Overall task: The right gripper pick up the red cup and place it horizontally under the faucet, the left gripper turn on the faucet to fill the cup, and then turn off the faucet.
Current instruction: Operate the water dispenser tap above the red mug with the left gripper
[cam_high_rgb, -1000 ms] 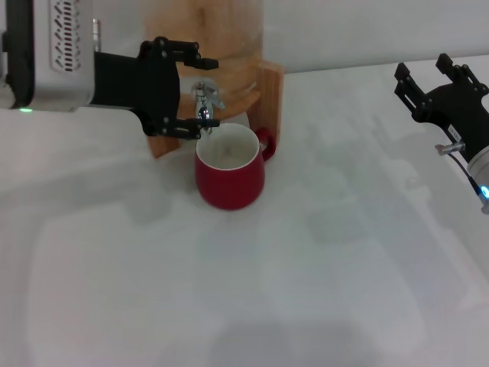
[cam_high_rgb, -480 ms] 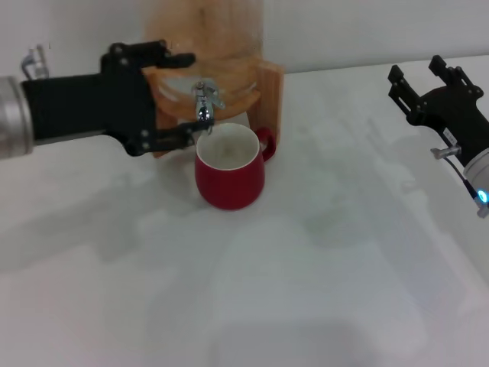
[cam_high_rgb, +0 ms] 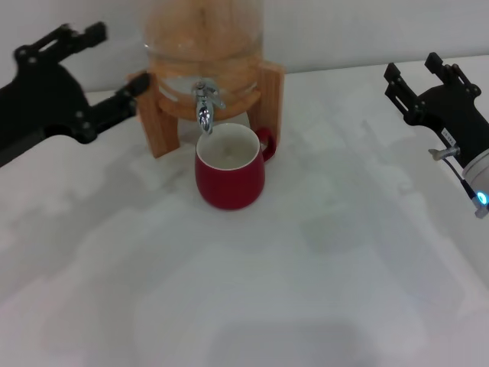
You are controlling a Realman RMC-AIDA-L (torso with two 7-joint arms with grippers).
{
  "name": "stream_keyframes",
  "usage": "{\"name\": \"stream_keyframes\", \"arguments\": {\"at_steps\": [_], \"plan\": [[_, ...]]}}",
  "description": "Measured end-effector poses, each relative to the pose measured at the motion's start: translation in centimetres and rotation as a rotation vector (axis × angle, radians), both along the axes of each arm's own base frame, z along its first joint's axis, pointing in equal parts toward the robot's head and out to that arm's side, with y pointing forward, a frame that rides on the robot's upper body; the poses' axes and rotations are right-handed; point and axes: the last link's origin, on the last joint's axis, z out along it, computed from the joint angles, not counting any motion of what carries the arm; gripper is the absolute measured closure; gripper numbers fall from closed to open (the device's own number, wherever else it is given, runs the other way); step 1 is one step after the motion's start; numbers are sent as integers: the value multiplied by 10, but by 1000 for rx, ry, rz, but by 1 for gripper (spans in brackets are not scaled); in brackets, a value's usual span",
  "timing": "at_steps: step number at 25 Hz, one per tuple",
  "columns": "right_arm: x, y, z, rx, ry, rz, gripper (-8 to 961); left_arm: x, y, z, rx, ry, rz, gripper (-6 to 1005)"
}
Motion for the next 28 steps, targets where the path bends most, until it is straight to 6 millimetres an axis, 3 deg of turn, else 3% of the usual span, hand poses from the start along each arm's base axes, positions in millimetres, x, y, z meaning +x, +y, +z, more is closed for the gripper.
{"name": "stream_keyframes", "arguments": {"at_steps": [4,8,21,28], "plan": [[0,0,0,1,0,2,251,-20,4,-10,17,-93,81,260],[0,0,0,2,0,3,251,-24,8,-20,-9,-112,105,261],[-1,0,0,1,15,7,251,2,13,-66,-191,-33,15,260],[-2,-2,0,-1,16,17,251,4,11,-78,-250,-9,20,260]]}}
